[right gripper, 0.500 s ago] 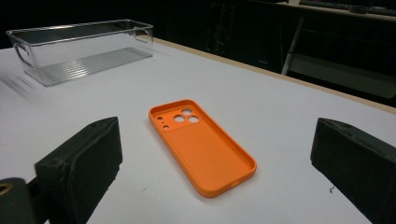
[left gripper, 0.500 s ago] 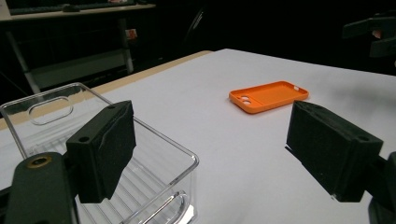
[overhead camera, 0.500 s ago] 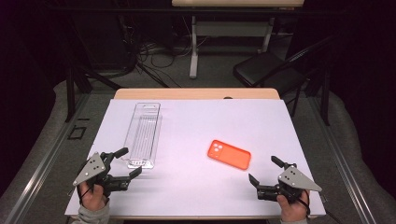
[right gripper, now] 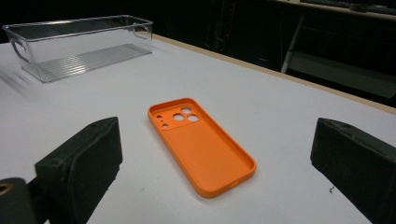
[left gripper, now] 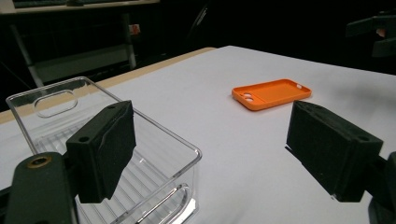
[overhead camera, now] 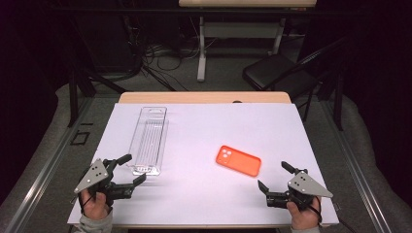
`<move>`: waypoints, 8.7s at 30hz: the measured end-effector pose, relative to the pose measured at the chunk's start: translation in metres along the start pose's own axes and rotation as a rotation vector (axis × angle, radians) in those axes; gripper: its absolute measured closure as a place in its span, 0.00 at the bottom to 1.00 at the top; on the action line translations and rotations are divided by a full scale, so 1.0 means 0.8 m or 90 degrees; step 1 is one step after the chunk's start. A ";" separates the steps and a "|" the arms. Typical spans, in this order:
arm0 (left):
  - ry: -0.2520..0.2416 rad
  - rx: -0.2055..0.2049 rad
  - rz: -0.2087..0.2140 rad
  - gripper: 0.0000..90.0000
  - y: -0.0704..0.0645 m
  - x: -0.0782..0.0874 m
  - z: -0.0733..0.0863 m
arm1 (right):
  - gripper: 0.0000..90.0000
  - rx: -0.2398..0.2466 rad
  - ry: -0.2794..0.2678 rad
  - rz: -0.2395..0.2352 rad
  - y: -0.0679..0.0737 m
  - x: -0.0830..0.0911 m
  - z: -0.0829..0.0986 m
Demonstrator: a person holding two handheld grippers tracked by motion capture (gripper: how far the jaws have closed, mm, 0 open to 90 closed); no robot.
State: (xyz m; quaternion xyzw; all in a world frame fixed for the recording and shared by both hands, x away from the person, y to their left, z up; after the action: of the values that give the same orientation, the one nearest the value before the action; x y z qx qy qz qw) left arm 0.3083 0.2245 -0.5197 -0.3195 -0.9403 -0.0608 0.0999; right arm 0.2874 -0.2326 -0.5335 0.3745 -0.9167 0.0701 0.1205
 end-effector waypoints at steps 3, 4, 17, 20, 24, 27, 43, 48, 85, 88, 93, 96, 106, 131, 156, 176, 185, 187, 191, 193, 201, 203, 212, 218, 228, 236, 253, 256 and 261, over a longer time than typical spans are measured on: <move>0.001 -0.001 0.001 0.18 0.000 -0.001 0.000 | 0.02 -0.001 0.002 -0.002 0.000 -0.001 0.001; 0.002 -0.001 0.003 0.18 0.000 -0.001 0.001 | 0.02 -0.003 0.004 -0.002 0.000 -0.001 0.002; 0.000 -0.001 0.001 0.18 -0.001 -0.001 0.002 | 0.02 -0.010 0.004 -0.008 0.000 -0.005 0.005; -0.001 0.000 0.002 0.18 -0.001 -0.001 0.002 | 0.02 -0.013 0.003 -0.005 -0.001 -0.005 0.005; -0.001 0.001 -0.001 0.18 0.000 -0.001 0.002 | 0.02 -0.015 0.004 -0.004 -0.003 -0.005 0.006; -0.001 0.000 0.002 0.18 0.000 -0.001 0.002 | 0.02 -0.018 0.005 -0.003 -0.003 -0.004 0.006; -0.001 -0.002 0.000 0.18 0.000 0.000 0.002 | 0.02 -0.017 0.006 -0.003 -0.003 -0.004 0.007; -0.001 -0.002 0.001 0.18 0.000 0.000 0.002 | 0.02 -0.015 0.003 -0.002 -0.003 -0.004 0.006; 0.009 0.000 -0.004 0.18 -0.002 -0.003 0.002 | 0.02 -0.022 0.131 -0.054 -0.016 -0.051 -0.047; 0.010 0.000 -0.003 0.18 -0.003 -0.003 0.002 | 0.02 -0.027 0.139 -0.056 -0.019 -0.055 -0.051; 0.012 0.000 -0.003 0.18 -0.003 -0.003 0.002 | 0.02 -0.040 0.163 -0.062 -0.027 -0.061 -0.056; 0.011 0.001 -0.004 0.18 -0.003 -0.003 0.002 | 0.02 -0.051 0.181 -0.063 -0.034 -0.066 -0.059; 0.010 0.004 -0.004 0.18 -0.002 -0.003 0.002 | 0.02 -0.075 0.236 -0.079 -0.054 -0.086 -0.072; 0.016 0.002 0.001 0.18 -0.003 -0.004 0.003 | 0.01 -0.050 0.374 -0.091 -0.086 -0.130 -0.080; 0.015 0.005 0.005 0.18 -0.004 -0.005 0.003 | 0.12 -0.011 0.496 -0.118 -0.101 -0.173 -0.079; 0.017 0.003 0.004 0.18 -0.003 -0.005 0.005 | 0.54 0.060 0.609 -0.152 -0.101 -0.188 -0.050; 0.017 0.003 0.003 0.18 -0.003 -0.006 0.005 | 0.61 0.071 0.646 -0.172 -0.096 -0.197 -0.037; 0.018 0.002 0.003 0.18 -0.003 -0.006 0.005 | 0.67 0.069 0.652 -0.174 -0.094 -0.199 -0.034; 0.017 0.003 0.003 0.18 -0.003 -0.005 0.005 | 0.73 0.076 0.668 -0.182 -0.093 -0.202 -0.028; 0.017 0.002 0.003 0.18 -0.003 -0.005 0.005 | 0.75 0.077 0.677 -0.179 -0.093 -0.203 -0.026; 0.019 0.004 0.003 0.18 -0.003 -0.006 0.006 | 0.80 0.077 0.702 -0.194 -0.089 -0.209 -0.016; 0.017 0.007 0.004 0.18 -0.003 -0.006 0.006 | 0.81 0.080 0.706 -0.196 -0.088 -0.211 -0.015; 0.019 0.005 0.004 0.18 -0.002 -0.005 0.006 | 0.86 0.085 0.714 -0.207 -0.084 -0.216 -0.010; 0.018 0.005 0.005 0.18 -0.003 -0.006 0.006 | 0.86 0.094 0.720 -0.218 -0.080 -0.220 -0.007; 0.019 0.005 0.005 0.18 -0.002 -0.006 0.006 | 0.91 0.103 0.720 -0.210 -0.078 -0.225 -0.001; 0.019 0.005 0.005 0.18 -0.002 -0.006 0.006 | 0.93 0.098 0.743 -0.209 -0.080 -0.223 0.000; 0.019 0.005 0.006 0.18 -0.002 -0.006 0.006 | 0.98 0.094 0.735 -0.206 -0.081 -0.227 0.003; 0.020 0.005 0.005 0.18 -0.002 -0.006 0.007 | 0.99 0.094 0.735 -0.206 -0.081 -0.227 0.003; 0.021 0.005 0.005 0.18 -0.002 -0.006 0.007 | 0.99 0.095 0.735 -0.208 -0.081 -0.227 0.003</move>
State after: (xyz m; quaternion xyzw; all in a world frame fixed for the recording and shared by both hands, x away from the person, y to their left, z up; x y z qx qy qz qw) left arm 0.3102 0.2214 -0.5261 -0.3218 -0.9375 -0.0619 0.1167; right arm 0.4580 -0.1579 -0.5829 0.4189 -0.6264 0.3069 0.5814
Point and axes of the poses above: each handheld gripper's, and its own axes: x roughly backward along the jaws, z roughly out of its underside, y roughly to its left, the point moved 6 cm from there along -x, roughly forward along the jaws, and after that the axes turned 12 degrees about -z, right-handed, at the moved point
